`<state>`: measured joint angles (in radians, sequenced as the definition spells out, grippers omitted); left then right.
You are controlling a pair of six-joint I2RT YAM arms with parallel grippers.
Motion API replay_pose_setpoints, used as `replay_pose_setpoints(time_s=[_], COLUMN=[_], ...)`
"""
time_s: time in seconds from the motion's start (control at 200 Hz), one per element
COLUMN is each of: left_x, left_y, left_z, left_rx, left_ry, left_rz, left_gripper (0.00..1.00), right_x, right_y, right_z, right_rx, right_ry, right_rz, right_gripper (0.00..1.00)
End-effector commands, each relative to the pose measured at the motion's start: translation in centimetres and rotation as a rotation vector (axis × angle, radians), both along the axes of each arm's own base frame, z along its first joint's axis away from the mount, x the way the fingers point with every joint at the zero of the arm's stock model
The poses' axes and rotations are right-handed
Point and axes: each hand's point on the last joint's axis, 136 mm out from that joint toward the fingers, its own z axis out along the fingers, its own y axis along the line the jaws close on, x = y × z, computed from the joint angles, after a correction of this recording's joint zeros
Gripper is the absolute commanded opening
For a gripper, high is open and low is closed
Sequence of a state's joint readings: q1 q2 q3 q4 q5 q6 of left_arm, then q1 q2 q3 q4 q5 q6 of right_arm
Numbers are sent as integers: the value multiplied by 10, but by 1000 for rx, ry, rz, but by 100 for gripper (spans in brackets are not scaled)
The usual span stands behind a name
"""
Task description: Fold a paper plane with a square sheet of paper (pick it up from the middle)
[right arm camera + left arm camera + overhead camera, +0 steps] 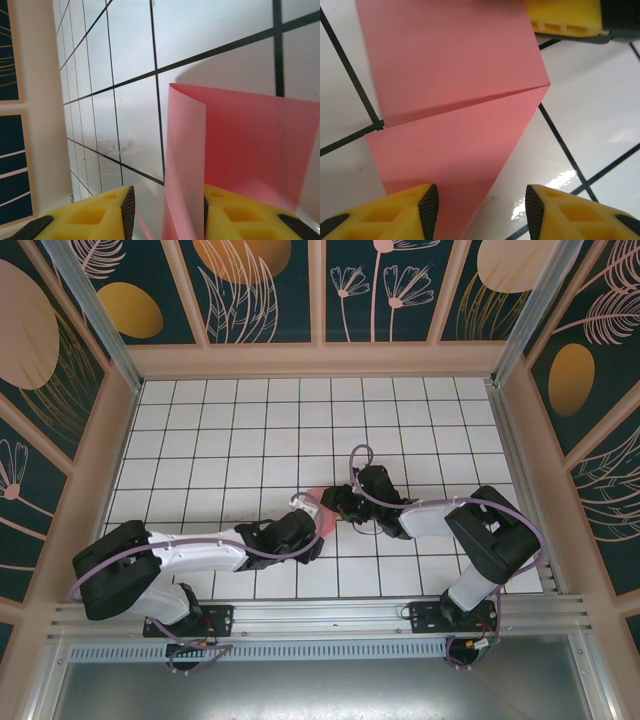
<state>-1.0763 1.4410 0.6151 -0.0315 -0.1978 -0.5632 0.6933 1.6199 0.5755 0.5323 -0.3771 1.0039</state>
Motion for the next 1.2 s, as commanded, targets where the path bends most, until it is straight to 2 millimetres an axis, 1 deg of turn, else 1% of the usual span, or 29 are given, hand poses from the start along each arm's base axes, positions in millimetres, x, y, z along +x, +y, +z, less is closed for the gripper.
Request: replay_pose_setpoints(time_s=[0.0, 0.12, 0.26, 0.565, 0.906, 1.061, 1.191], left_x=[9, 6, 7, 6, 5, 6, 8], left_y=[8, 5, 8, 8, 9, 10, 13], left_z=[-1, -5, -9, -20, -19, -14, -8], left_rx=[120, 126, 148, 182, 187, 173, 166], left_ry=[-84, -82, -89, -81, -91, -103, -122], left_rz=[-15, -46, -38, -52, -53, -44, -34], left_gripper=[54, 55, 55, 49, 43, 42, 41], right_x=[3, 4, 4, 5, 5, 3, 2], right_y=[8, 9, 11, 14, 12, 13, 13], right_z=[7, 8, 9, 11, 8, 9, 5], right_rx=[26, 32, 38, 40, 29, 39, 29], right_ry=[-14, -11, -9, -7, -1, -1, 11], right_rz=[33, 34, 39, 43, 40, 49, 52], right_gripper=[39, 39, 39, 38, 38, 35, 34])
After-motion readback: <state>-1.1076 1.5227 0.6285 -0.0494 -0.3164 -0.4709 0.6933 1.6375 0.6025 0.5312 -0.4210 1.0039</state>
